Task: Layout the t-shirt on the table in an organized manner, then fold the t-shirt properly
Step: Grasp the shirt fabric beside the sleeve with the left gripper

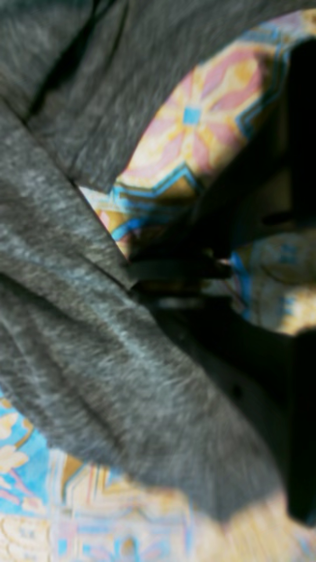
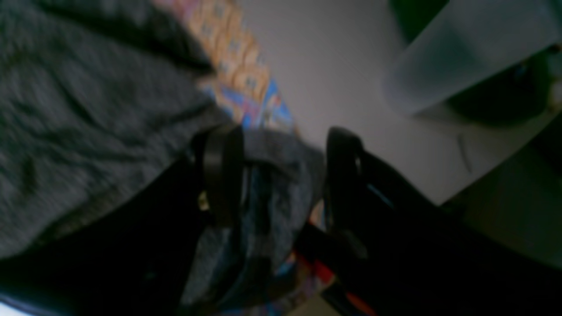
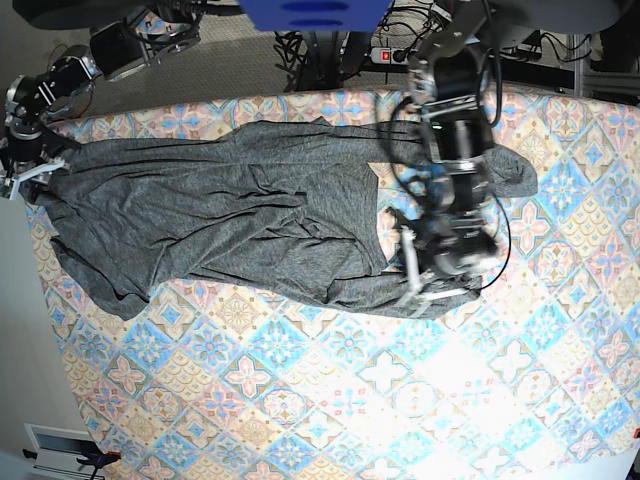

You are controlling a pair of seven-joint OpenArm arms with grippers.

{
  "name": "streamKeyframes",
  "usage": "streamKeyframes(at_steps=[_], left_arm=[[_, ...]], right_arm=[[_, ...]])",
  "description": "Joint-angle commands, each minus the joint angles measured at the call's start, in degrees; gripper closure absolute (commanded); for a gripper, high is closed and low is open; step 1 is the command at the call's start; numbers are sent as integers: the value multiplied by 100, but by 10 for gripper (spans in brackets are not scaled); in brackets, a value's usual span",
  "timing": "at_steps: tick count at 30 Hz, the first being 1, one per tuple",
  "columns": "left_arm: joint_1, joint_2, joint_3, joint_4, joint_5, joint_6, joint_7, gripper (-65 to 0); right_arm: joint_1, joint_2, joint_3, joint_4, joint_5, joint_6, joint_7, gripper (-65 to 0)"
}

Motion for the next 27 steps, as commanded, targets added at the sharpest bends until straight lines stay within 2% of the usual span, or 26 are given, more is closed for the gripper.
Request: streamKeyframes(at_steps=[1,4,8,10,12,18,23,27], left_arm=[[195,131,115,217,411,34,630,-93],[661,517,590,1298,349,34,885,-184],[1241,534,1205,2617,341,34,1211,-279],[1382,534,1434,2889,349,34,1430,-305],[1400,482,1363,3065,349,34,1659,-326],[1400,491,1161,3689,112,34,2151,-331],[1444,350,1108,3681,-1066,34,2591,-331],[1496,113,1108,3672,-2763,34,3118,-333]], right_arm=[[54,50,-2,90,57,-29,88,-289],[54,-3,-2,107,57,-29,97,-289],[54,-38,-2,116,57,-29,97,-289],[54,-38,-2,116,57,-29,97,-289],[54,-38,-2,116,57,-29,97,-289],[54,-38,-2,107,57,-29,97,-289],[54,-152,-11,107,57,-29,97,-289],[54,-161,-11,107,48,-29,97,-289]])
